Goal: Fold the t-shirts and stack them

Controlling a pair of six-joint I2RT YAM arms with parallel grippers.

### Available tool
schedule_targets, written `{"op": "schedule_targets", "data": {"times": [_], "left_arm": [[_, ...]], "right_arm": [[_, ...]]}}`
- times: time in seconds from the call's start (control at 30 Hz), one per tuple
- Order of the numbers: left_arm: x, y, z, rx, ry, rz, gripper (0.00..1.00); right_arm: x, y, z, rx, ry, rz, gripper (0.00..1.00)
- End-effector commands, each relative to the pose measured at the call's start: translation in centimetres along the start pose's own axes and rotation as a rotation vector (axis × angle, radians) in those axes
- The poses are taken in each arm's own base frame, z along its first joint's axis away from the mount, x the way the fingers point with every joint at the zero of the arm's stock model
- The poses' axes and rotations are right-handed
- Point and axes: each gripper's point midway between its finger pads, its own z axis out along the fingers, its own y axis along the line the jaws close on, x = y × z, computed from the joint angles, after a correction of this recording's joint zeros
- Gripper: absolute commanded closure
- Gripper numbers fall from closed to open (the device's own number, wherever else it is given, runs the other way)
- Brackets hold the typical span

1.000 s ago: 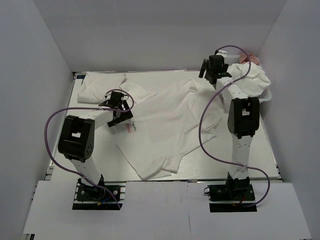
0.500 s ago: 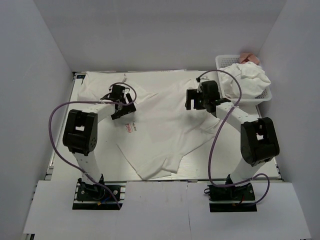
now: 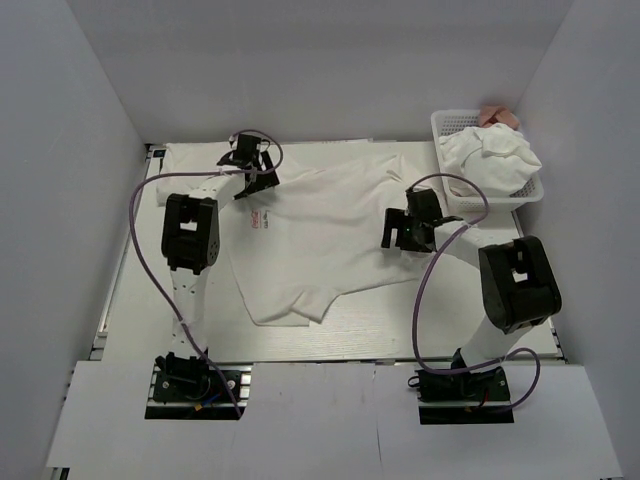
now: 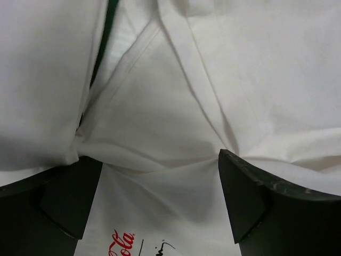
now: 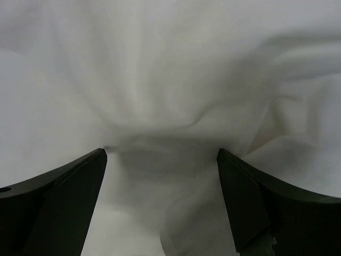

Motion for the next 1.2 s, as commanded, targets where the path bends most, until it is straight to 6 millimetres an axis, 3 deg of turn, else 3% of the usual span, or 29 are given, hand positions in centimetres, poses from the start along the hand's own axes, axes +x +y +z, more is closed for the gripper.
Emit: {"op": "schedule_targets", "data": {"times": [0.0, 0.03, 0.07, 0.1, 0.13, 0.17, 0.2, 0.23, 0.3, 0.33, 0.37, 0.47, 0.5, 0.57, 0.6, 0.63, 0.67, 0.7, 0.77, 0.83, 0.87, 0.9, 0.93, 0.97, 1.03, 1.07, 1.13, 1.17], "left_arm": [[1.3, 0.8, 2.9, -0.030, 0.067, 0.047, 0.00], [-0.7, -0.1, 2.9, -0.008, 0.023, 0.057, 0.00], [-1.5, -0.6, 3.1, 0.001, 0.005, 0.065, 0.00], [-2.4, -0.6, 3.4, 0.011, -0.009, 0.067, 0.00], [-3.8, -1.3, 3.6, 0.023, -0.035, 0.072, 0.00], [-4.5, -1.6, 3.6, 0.029, -0.049, 0.084, 0.00], [-5.0, -2.1, 3.6, 0.046, -0.057, 0.083, 0.00], [-6.7, -3.1, 2.7, 0.082, -0.092, 0.087, 0.00], [-7.2, -4.3, 2.2, 0.140, -0.097, 0.087, 0.00], [-7.8, -5.0, 1.5, 0.174, -0.109, 0.086, 0.00], [-9.3, -5.8, -0.5, 0.209, -0.140, 0.084, 0.00], [-9.9, -7.2, -4.0, 0.275, -0.152, 0.114, 0.00], [-10.8, -7.8, -6.9, 0.286, -0.182, 0.131, 0.00], [-11.0, -8.6, -10.2, 0.332, -0.190, 0.141, 0.00], [-9.6, -8.3, -10.9, 0.348, -0.152, 0.147, 0.00], [-10.7, -8.8, -15.2, 0.381, -0.203, 0.142, 0.00], [-10.7, -8.7, -16.8, 0.401, -0.217, 0.131, 0.00], [-8.0, -8.4, -17.0, 0.411, -0.161, 0.144, 0.00], [-5.4, -7.9, -20.9, 0.453, -0.162, 0.124, 0.00], [-2.6, -7.6, -23.1, 0.486, -0.145, 0.109, 0.00], [1.4, -6.0, -22.2, 0.458, -0.071, 0.105, 0.00], [1.6, -5.3, -24.9, 0.483, -0.099, 0.045, 0.00], [3.6, -4.9, -25.3, 0.488, -0.075, 0.029, 0.00], [8.4, -3.5, -24.3, 0.474, 0.019, 0.031, 0.00], [11.4, -2.8, -26.1, 0.517, 0.047, 0.008, 0.00], [14.9, -2.2, -26.0, 0.524, 0.122, 0.018, 0.00], [18.7, -1.0, -26.6, 0.503, 0.220, 0.028, 0.02], [21.7, -0.9, -27.7, 0.550, 0.275, 0.067, 0.02]], "right_arm": [[2.9, -5.6, -1.3, 0.225, 0.051, 0.157, 0.10], [3.5, -7.4, -2.0, 0.302, 0.058, 0.178, 0.10], [3.0, -8.2, -3.0, 0.332, 0.024, 0.234, 0.10], [5.0, -9.2, -3.8, 0.374, 0.069, 0.250, 0.10], [3.3, -10.9, -6.3, 0.450, -0.036, 0.293, 0.10], [3.5, -11.5, -7.1, 0.475, -0.053, 0.324, 0.10], [5.1, -12.6, -8.0, 0.529, -0.035, 0.340, 0.10], [3.7, -12.9, -10.1, 0.527, -0.127, 0.368, 0.10], [4.1, -13.0, -10.9, 0.505, -0.142, 0.345, 0.10], [2.7, -12.4, -12.4, 0.463, -0.216, 0.345, 0.10], [2.5, -11.4, -12.4, 0.393, -0.220, 0.302, 0.10], [1.0, -9.8, -13.7, 0.292, -0.327, 0.296, 0.10], [1.4, -9.8, -13.6, 0.285, -0.332, 0.299, 0.10], [0.5, -9.5, -14.2, 0.257, -0.390, 0.314, 0.10], [0.7, -9.4, -14.1, 0.249, -0.391, 0.326, 0.10], [0.9, -9.3, -13.7, 0.241, -0.388, 0.334, 0.10], [0.9, -9.1, -13.4, 0.233, -0.383, 0.338, 0.10], [1.1, -8.8, -13.0, 0.214, -0.366, 0.339, 0.10], [1.3, -8.7, -12.7, 0.206, -0.355, 0.359, 0.10], [1.4, -8.7, -12.8, 0.204, -0.367, 0.390, 0.10], [1.4, -8.7, -12.8, 0.203, -0.379, 0.400, 0.10], [1.3, -8.9, -13.2, 0.211, -0.402, 0.419, 0.10], [1.3, -9.0, -13.2, 0.211, -0.412, 0.437, 0.10], [1.8, -9.3, -13.0, 0.221, -0.414, 0.444, 0.10], [1.7, -9.7, -13.4, 0.235, -0.445, 0.467, 0.10], [1.7, -9.8, -13.5, 0.243, -0.453, 0.470, 0.10], [1.8, -10.1, -13.6, 0.253, -0.458, 0.481, 0.10], [2.0, -10.1, -13.4, 0.255, -0.452, 0.483, 0.10]]}}
